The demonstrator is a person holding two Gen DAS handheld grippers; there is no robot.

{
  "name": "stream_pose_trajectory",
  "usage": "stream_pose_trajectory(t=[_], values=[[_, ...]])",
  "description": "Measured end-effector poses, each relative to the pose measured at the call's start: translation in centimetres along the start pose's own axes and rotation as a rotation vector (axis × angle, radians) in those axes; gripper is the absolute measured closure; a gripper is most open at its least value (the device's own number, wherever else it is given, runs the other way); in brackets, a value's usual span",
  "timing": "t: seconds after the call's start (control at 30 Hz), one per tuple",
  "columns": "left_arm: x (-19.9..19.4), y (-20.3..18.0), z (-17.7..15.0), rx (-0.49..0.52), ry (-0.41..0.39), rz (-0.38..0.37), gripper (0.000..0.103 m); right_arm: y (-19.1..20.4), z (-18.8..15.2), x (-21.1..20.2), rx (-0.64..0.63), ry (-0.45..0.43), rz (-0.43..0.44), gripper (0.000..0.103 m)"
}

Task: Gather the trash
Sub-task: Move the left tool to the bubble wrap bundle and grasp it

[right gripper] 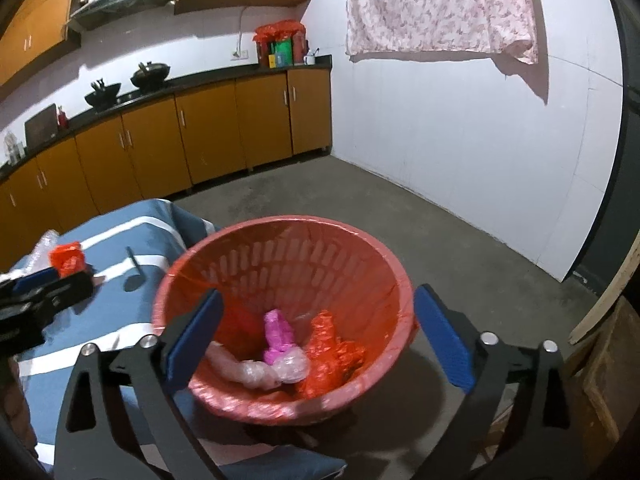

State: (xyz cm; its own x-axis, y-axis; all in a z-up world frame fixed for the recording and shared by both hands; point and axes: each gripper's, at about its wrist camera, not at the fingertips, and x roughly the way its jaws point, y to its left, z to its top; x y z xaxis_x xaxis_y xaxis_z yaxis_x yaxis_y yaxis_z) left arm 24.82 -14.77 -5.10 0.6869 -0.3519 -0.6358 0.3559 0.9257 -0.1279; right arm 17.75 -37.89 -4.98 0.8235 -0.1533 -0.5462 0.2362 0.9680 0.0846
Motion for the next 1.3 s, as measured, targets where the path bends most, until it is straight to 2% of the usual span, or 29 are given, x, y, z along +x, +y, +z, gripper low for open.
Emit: stream_pose_trajectory(t=[0.23,0.43,0.57,0.73,0.9,1.03,1.13,1.27,1.3], values=[[-7.2,4.6,-3.5,-0.033,-0.069,0.113,0.017,4.9,-1.1,-1.8,-0.040,0.023,0.124,0.005],[-13.0,10.9,-6.5,-0.086,-0.137,0.307,0.016,11.5,-2.4,-3.6,-0.157,0.017,0.222,0.005],[-15.6,15.6,-8.4,-0.183,-0.141,0.418,0.016,15.2,-3.1,-4.9,-0.238,-0.006,0.259,0.005],[-16.5,20.4,-11.1,-0.296,-0.102,0.472,0.016,18.2,-3.9,-5.8,-0.291,-0.006,0.288,0.005],[-15.8,24.1,-12.0,-0.386,-0.069,0.450,0.016,19.5,-4.4,-6.4,-0.325,-0.007,0.285,0.005],[-15.3,26.8,-12.4,-0.484,-0.060,0.354,0.016,19.9,-4.7,-6.7,-0.347,-0.011,0.270,0.005],[-14.8,27.9,-12.4,-0.499,-0.059,0.307,0.019,20.0,-4.8,-6.6,-0.353,-0.007,0.263,0.005],[-14.0,27.9,-12.1,-0.498,-0.043,0.263,0.043,20.4,-5.0,-6.8,-0.367,-0.009,0.259,0.005],[-13.9,27.9,-12.1,-0.497,-0.043,0.261,0.046,20.5,-5.1,-6.8,-0.372,-0.011,0.257,0.005]])
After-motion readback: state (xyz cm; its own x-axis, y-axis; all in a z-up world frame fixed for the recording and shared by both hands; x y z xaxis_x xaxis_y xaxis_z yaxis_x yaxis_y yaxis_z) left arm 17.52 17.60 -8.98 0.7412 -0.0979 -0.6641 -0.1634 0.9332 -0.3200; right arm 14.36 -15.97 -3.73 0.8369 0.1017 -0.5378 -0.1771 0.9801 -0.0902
